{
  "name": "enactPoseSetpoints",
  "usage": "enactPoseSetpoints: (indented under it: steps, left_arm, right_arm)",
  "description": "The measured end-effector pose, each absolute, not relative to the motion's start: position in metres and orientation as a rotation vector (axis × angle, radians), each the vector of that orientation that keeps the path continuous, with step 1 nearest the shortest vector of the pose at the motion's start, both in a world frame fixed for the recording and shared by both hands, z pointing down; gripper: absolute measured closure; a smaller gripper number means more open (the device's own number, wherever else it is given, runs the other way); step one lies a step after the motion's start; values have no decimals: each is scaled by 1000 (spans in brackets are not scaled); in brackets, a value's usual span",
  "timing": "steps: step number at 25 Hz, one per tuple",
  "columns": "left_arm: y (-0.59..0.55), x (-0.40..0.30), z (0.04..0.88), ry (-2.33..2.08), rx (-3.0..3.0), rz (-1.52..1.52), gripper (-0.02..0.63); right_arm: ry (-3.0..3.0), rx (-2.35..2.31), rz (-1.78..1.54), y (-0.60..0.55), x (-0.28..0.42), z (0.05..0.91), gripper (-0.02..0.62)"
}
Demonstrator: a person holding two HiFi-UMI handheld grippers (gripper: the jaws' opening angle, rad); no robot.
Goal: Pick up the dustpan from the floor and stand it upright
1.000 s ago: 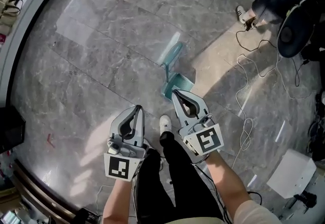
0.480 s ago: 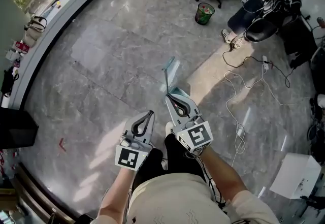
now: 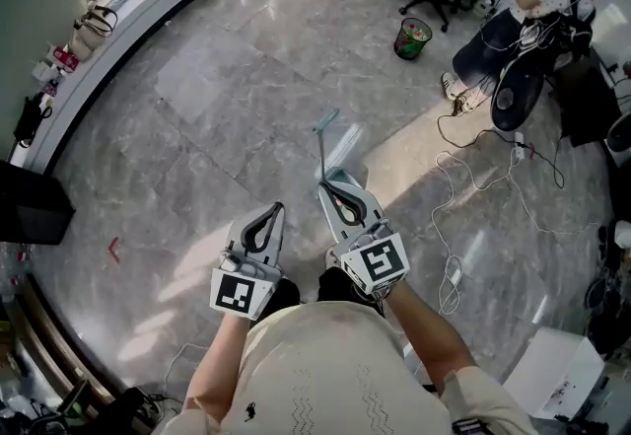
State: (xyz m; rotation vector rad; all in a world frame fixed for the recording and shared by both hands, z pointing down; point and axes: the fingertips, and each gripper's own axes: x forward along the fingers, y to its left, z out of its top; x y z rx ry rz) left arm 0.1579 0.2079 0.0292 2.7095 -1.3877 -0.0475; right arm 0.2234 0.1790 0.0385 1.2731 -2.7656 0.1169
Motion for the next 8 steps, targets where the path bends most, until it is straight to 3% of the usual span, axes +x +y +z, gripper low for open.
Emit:
enactPoseSetpoints:
  steps: [8]
  left_arm:
    - [197, 223, 32, -1494, 2669, -78, 595]
  right_arm:
    - [-2799, 1165, 101, 164, 284, 45, 578]
